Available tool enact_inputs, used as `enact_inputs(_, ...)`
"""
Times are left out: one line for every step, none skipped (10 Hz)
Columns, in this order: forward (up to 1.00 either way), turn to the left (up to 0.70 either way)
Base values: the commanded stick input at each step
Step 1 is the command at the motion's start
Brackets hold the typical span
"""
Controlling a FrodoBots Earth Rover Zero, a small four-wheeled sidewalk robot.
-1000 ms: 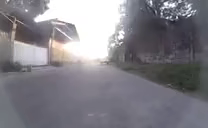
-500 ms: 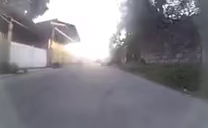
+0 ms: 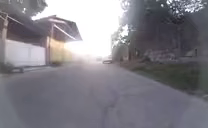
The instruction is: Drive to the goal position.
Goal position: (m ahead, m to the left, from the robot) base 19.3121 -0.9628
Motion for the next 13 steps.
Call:
enact_inputs(1.0, 0.01)
enact_inputs(1.0, 0.01)
enact_inputs(1.0, 0.01)
enact_inputs(1.0, 0.01)
enact_inputs(1.0, 0.01)
enact_inputs(1.0, 0.01)
enact_inputs(1.0, 0.01)
enact_inputs(1.0, 0.01)
enact_inputs(1.0, 0.01)
enact_inputs(1.0, 0.01)
enact_inputs(1.0, 0.01)
enact_inputs(1.0, 0.01)
enact_inputs(1.0, 0.01)
